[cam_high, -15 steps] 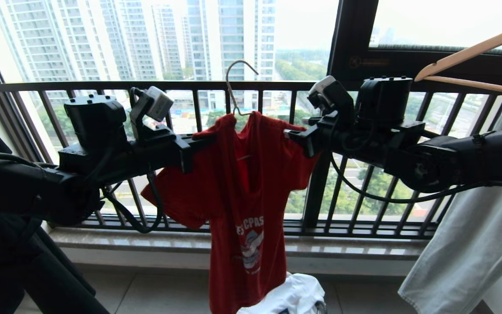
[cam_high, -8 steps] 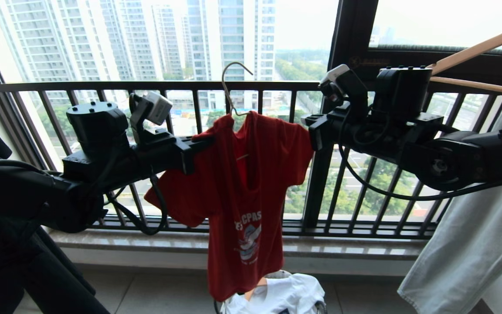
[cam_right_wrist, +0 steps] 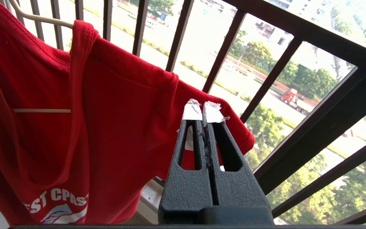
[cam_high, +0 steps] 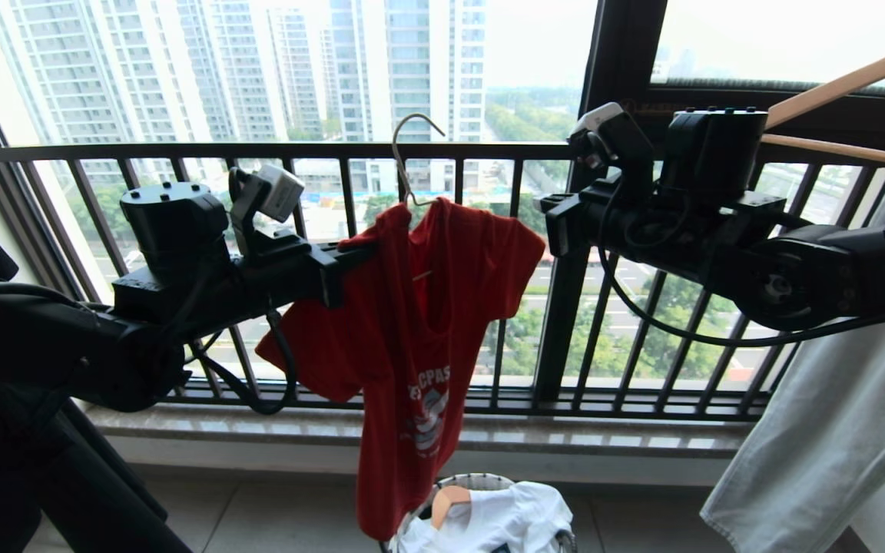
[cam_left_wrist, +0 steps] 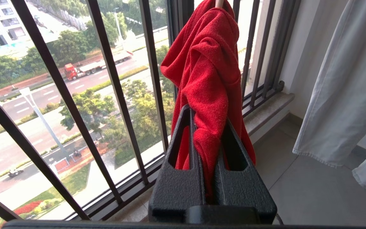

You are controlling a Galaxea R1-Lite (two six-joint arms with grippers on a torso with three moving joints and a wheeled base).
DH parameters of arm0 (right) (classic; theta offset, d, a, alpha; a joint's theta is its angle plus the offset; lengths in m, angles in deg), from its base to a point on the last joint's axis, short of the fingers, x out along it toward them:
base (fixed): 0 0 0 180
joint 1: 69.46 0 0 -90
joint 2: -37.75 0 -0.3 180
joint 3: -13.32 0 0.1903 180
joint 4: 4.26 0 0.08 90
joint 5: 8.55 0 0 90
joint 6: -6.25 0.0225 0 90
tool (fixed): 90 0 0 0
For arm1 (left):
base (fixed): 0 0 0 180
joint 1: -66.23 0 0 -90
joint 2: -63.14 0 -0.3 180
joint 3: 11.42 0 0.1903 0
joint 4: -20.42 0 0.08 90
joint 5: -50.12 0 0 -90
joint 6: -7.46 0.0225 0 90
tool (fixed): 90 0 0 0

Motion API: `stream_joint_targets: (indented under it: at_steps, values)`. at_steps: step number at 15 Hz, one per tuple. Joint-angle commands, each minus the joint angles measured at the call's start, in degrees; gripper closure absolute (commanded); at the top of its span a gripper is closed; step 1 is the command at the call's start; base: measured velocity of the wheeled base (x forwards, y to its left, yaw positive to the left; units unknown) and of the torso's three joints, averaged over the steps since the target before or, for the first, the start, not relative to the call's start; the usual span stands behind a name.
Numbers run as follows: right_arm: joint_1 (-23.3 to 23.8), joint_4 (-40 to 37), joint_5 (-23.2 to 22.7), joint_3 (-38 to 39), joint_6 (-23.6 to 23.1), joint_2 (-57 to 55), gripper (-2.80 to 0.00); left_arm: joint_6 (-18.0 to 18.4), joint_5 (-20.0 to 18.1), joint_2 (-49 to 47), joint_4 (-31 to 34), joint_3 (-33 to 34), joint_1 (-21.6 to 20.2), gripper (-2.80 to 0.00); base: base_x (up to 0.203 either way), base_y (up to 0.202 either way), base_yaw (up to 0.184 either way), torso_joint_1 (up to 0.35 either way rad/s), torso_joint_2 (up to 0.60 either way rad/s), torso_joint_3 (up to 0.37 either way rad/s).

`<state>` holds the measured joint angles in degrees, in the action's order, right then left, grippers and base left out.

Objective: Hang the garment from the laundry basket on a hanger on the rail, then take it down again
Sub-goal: Hang the clothes rack on the clothesline

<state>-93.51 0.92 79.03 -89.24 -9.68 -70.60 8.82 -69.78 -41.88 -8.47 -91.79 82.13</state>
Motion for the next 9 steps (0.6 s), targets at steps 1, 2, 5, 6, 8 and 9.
stream_joint_targets:
  at_steps: [1, 2, 5, 6, 8, 9]
  values:
    - [-0.2, 0.2, 0.0, 0.1, 0.3, 0.0, 0.00, -0.4, -0.2, 0.6, -0.3, 0.1, 0.0, 0.00, 0.000, 0.000, 0.000, 0.000, 0.00, 0.000]
    - [-0.2, 0.1, 0.0, -0.1, 0.5, -0.1, 0.00, -0.8, -0.2, 0.8, -0.3, 0.1, 0.0, 0.00, 0.000, 0.000, 0.000, 0.000, 0.00, 0.000]
    - [-0.4, 0.1, 0.0, 0.1, 0.7, 0.0, 0.00, -1.0, -0.2, 1.0, -0.3, 0.0, 0.0, 0.00, 0.000, 0.000, 0.000, 0.000, 0.00, 0.000]
    - [-0.5, 0.1, 0.0, 0.1, 1.3, 0.2, 0.00, -1.0, -0.1, 1.1, -0.3, 0.0, 0.0, 0.00, 0.000, 0.000, 0.000, 0.000, 0.00, 0.000]
    - [-0.6, 0.1, -0.1, -0.1, 2.4, 0.4, 0.00, -1.8, -0.2, 1.1, -0.3, 0.0, 0.1, 0.00, 0.000, 0.000, 0.000, 0.000, 0.00, 0.000]
    - [-0.6, 0.1, -0.2, -0.1, 2.5, 0.4, 0.00, -2.1, -0.2, 1.1, -0.3, 0.0, 0.1, 0.00, 0.000, 0.000, 0.000, 0.000, 0.00, 0.000]
